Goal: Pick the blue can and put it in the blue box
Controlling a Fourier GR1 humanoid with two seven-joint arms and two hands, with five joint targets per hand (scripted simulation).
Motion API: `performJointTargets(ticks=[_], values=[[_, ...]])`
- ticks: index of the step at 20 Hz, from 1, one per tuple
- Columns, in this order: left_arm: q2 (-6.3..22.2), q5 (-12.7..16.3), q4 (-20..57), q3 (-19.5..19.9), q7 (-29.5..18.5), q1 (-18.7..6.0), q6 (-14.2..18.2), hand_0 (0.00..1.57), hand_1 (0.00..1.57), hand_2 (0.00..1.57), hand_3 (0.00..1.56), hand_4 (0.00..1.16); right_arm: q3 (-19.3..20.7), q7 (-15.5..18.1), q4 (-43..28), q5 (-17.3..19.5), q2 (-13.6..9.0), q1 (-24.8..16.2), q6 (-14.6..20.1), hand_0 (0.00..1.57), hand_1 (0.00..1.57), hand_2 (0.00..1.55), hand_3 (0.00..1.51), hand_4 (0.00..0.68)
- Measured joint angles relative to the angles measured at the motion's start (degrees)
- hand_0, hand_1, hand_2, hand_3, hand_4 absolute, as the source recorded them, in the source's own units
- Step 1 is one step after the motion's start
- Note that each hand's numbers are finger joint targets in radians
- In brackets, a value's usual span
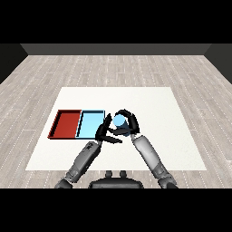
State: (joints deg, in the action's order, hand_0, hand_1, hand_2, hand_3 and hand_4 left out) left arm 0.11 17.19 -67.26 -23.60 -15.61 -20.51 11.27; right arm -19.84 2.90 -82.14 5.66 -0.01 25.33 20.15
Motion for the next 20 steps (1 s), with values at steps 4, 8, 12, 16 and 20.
performJointTargets(ticks=[4,8,12,16,20], values=[[-0.04,0.14,0.77,-0.43,-1.74,1.11,-0.62,0.0,0.0,0.0,0.0,0.0,-2.41,-1.1,-1.09,-0.91,0.0,0.12,1.93,1.45,1.45,1.45,1.39,0.613],[-0.08,1.32,-0.56,-2.55,-1.31,0.84,1.49,0.0,0.0,0.0,0.0,0.0,-3.48,0.18,-0.68,-3.55,0.0,-0.1,3.25,1.45,1.45,1.45,1.38,0.608],[-0.09,4.2,3.9,-3.55,-4.8,-2.48,1.46,0.0,0.0,0.0,0.0,0.0,-4.34,1.24,0.29,-6.61,0.0,0.5,4.33,1.46,1.46,1.45,1.39,0.597],[-0.09,6.37,6.06,-5.08,-7.07,-3.84,1.85,0.0,0.0,0.0,0.0,0.0,-5.49,4.0,1.87,-9.62,0.0,0.14,5.24,1.46,1.46,1.45,1.38,0.597],[-0.09,8.57,7.35,-8.39,-5.74,-6.42,5.94,0.0,0.0,0.0,0.0,0.48,-6.65,5.15,2.02,-11.85,-0.01,-0.4,5.57,1.48,1.48,1.47,1.39,0.592]])
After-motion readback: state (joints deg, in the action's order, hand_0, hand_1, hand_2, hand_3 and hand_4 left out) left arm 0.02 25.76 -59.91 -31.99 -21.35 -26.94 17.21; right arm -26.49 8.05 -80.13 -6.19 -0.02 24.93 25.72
